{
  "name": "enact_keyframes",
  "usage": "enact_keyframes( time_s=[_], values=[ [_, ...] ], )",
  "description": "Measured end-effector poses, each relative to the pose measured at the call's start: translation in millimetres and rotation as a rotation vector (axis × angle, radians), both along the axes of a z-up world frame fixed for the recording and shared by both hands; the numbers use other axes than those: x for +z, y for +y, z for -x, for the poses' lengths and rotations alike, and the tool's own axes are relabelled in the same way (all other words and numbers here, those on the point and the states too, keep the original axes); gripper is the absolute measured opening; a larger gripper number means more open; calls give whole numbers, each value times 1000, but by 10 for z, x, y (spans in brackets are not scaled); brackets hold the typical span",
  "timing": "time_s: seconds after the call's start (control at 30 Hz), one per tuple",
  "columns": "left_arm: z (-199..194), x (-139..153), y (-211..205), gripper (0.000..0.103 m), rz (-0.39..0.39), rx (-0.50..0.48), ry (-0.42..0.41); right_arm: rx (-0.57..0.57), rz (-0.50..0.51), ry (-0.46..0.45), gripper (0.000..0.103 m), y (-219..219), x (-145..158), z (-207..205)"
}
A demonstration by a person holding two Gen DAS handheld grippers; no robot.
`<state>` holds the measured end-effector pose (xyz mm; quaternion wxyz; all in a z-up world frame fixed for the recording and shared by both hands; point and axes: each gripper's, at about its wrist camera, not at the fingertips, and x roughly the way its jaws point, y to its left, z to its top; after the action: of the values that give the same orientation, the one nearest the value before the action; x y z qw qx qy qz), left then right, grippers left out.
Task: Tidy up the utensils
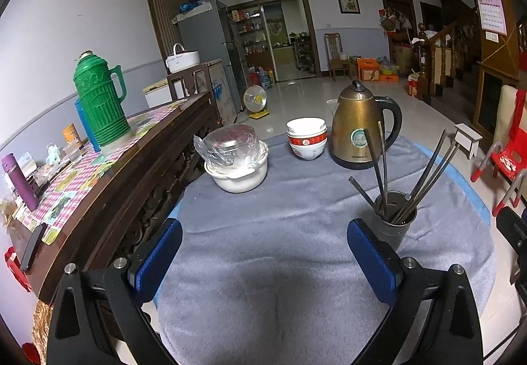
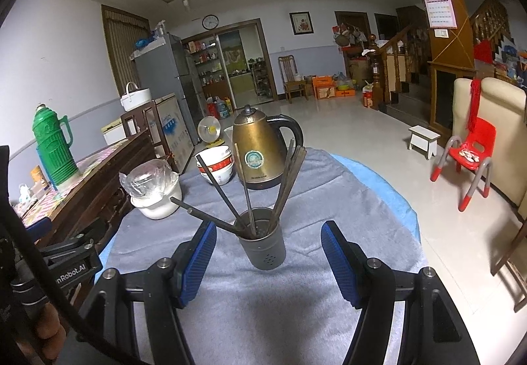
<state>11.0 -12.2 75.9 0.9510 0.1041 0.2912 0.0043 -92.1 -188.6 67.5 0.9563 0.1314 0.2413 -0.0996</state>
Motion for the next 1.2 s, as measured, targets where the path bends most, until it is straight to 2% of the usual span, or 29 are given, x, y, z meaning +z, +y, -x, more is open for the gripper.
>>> enact_keyframes(
  time_s=[0.47, 0.73, 1.2],
  values=[
    [-139, 77, 176, 100, 35, 23, -13, 7, 11, 16, 70, 79, -30, -182],
    [-142, 122, 387, 100, 67, 44, -32, 16, 38, -7, 70, 264, 65, -227],
    [-149, 28, 807, 100, 103, 101, -15, 53, 74, 2, 70, 667, 72, -299]
  ],
)
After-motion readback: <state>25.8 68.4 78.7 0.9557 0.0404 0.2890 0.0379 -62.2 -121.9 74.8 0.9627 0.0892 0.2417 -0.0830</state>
